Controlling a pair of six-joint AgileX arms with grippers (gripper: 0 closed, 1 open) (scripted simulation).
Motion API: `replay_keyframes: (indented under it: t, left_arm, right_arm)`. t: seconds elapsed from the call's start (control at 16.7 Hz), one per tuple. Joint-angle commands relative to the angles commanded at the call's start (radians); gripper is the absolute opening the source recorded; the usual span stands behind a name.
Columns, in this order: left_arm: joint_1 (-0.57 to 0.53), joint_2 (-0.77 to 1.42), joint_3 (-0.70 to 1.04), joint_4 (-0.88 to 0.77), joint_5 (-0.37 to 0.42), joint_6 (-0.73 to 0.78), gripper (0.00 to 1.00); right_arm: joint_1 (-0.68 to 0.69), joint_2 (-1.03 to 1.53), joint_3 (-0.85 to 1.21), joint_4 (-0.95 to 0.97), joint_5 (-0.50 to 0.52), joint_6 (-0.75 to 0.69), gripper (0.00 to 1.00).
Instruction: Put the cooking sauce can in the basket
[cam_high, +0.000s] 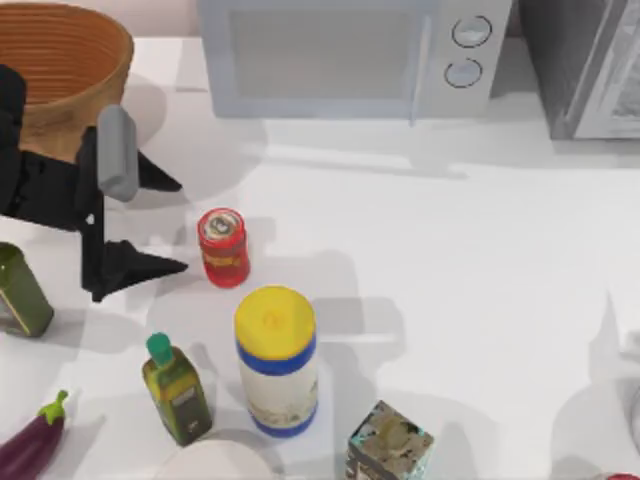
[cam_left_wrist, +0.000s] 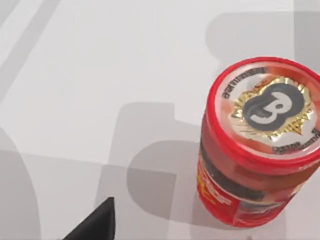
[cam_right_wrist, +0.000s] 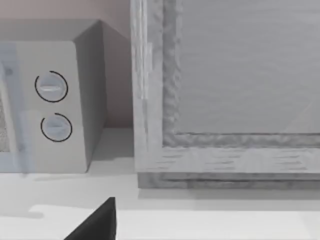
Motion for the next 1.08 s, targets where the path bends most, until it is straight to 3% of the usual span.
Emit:
replay_keyframes:
  t: [0.18,0.6,1.08]
  left_arm:
    - [0.001,0.060,0.015,-0.016,0.046,0.024,1.00]
    - [-0.015,0.057,0.022,0.005,0.042,-0.011,1.00]
    - [-0.134,0.137,-0.001,0.252,0.011,-0.191,1.00]
  right_arm:
    - [0.000,0.000,0.000,0.000,0.000,0.000,1.00]
    - [0.000,0.000,0.000,0.000,0.000,0.000,1.00]
    - [0.000,0.000,0.000,0.000,0.000,0.000,1.00]
